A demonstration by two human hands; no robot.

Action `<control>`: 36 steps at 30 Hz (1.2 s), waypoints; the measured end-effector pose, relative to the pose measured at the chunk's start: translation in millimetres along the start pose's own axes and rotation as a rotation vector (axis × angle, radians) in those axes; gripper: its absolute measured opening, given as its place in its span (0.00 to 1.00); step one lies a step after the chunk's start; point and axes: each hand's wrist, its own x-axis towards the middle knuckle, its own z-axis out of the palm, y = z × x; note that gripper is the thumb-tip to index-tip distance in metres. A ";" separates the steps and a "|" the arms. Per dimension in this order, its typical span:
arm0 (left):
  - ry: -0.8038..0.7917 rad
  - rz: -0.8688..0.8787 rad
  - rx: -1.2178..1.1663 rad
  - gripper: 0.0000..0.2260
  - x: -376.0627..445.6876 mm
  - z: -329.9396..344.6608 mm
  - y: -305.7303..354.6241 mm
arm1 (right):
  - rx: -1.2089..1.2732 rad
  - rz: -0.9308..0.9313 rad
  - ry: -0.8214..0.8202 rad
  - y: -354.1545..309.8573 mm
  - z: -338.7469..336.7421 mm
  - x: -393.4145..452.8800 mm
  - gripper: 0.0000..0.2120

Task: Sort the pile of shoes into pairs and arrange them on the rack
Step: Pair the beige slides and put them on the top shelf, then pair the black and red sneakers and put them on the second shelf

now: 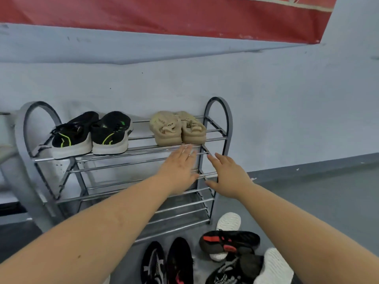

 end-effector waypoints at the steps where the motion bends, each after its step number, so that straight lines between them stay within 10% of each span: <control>1: -0.035 0.014 0.011 0.32 -2.0 7.0 6.0 | -0.020 0.003 -0.018 2.2 6.5 -6.0 0.39; 36: -0.692 -0.179 -0.417 0.34 55.5 327.6 63.7 | 0.003 0.236 -0.567 117.3 307.4 -27.2 0.30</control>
